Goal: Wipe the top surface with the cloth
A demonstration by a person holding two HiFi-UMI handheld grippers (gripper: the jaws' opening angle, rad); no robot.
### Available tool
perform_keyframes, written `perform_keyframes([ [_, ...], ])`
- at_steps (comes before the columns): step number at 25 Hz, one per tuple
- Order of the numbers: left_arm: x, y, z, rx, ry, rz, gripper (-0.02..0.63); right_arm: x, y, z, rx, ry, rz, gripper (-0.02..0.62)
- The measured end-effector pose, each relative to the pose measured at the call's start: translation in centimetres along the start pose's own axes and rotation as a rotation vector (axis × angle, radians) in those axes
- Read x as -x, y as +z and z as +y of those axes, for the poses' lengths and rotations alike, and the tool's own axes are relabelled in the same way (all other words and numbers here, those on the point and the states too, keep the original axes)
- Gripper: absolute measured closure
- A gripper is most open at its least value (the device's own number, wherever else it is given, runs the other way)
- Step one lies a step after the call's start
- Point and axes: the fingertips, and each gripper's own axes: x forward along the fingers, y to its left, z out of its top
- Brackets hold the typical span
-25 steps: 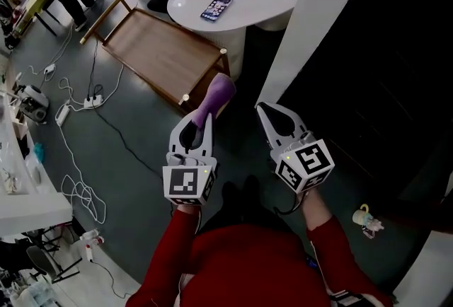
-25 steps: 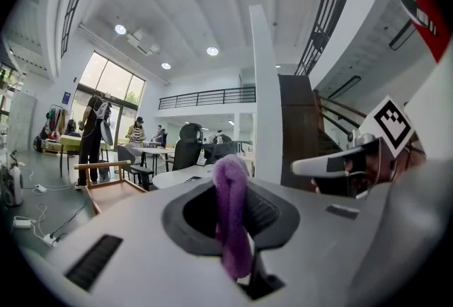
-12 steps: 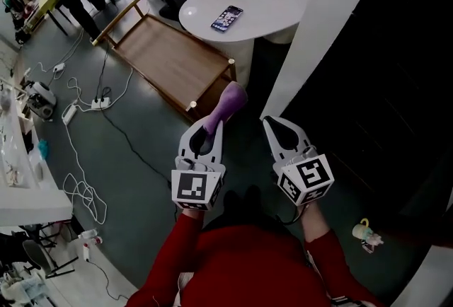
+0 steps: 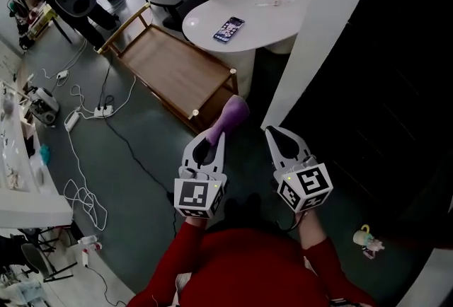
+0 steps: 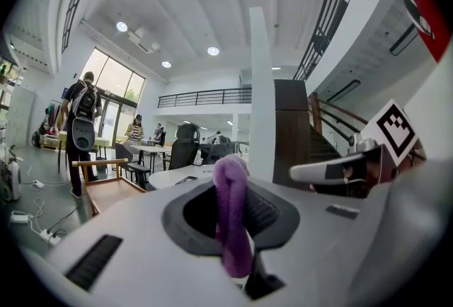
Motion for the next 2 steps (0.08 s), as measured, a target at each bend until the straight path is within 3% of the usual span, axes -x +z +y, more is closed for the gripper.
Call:
perform_keyframes([
  [2,0.10,0.05,0.21,-0.009,0.001,0.002,0.554,-0.22,0.25,0.27,0.002,0.003,-0.009,0.583],
])
